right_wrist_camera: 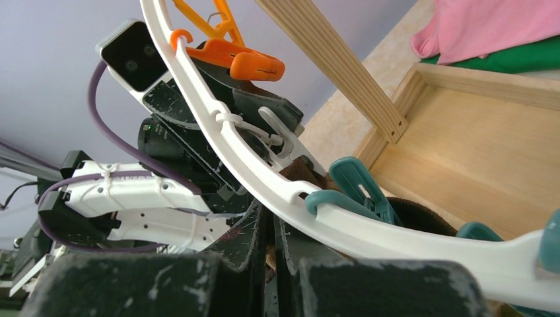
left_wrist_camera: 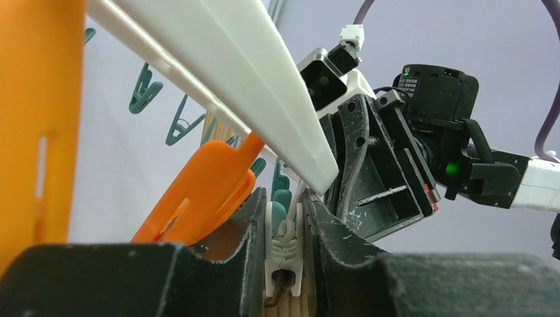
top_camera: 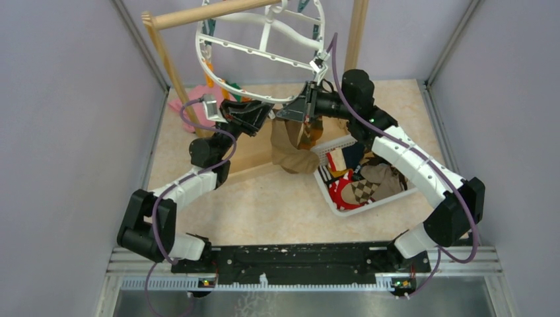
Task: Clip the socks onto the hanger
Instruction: Clamp the sock onto the hanger.
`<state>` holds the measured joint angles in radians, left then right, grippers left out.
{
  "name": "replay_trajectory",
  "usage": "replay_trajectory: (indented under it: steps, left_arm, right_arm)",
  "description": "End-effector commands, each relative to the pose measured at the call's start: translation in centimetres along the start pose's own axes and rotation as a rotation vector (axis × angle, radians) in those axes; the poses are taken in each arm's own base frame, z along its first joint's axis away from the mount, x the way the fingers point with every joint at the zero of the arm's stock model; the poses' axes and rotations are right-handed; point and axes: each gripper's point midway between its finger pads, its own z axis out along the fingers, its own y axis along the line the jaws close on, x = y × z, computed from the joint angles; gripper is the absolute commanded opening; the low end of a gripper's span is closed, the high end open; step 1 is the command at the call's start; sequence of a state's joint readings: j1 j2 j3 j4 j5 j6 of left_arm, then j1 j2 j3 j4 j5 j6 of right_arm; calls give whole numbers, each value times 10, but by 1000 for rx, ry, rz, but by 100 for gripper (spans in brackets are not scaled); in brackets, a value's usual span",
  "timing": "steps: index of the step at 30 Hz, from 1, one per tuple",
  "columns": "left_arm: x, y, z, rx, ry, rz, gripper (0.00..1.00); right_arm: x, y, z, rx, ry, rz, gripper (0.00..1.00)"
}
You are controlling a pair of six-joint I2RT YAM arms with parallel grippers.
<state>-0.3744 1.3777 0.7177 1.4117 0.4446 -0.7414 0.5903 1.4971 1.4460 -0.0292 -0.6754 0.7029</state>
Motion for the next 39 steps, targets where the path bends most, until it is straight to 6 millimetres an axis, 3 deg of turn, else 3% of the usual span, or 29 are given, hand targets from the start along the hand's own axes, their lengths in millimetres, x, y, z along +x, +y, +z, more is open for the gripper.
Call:
replay_trajectory:
  steps: [1,18,19,25,28,34,39]
  left_arm:
    - [-11,-20,3,100,-33,28,30]
    - [-17,-23,1,90,-52,-17,60]
    - [-17,-23,1,86,-52,-17,62]
    - [-15,-18,-9,16,-30,-16,73]
    - [-12,-15,-19,-38,-13,-4,76]
    - [2,-15,-49,-120,92,59,83]
    - [20,-15,-82,-187,190,106,90]
  right_arm:
    - [-15,6,-4,-13,-55,-38,0]
    - [-16,-6,-11,31,-68,-52,0]
    - [-16,-6,-12,30,-68,-59,3]
    - [-13,-10,-18,63,-56,-108,46]
    - [-10,-12,-24,90,-45,-156,60]
    - [7,-9,-46,91,30,-357,68]
    - [35,1,-77,-12,128,-605,70]
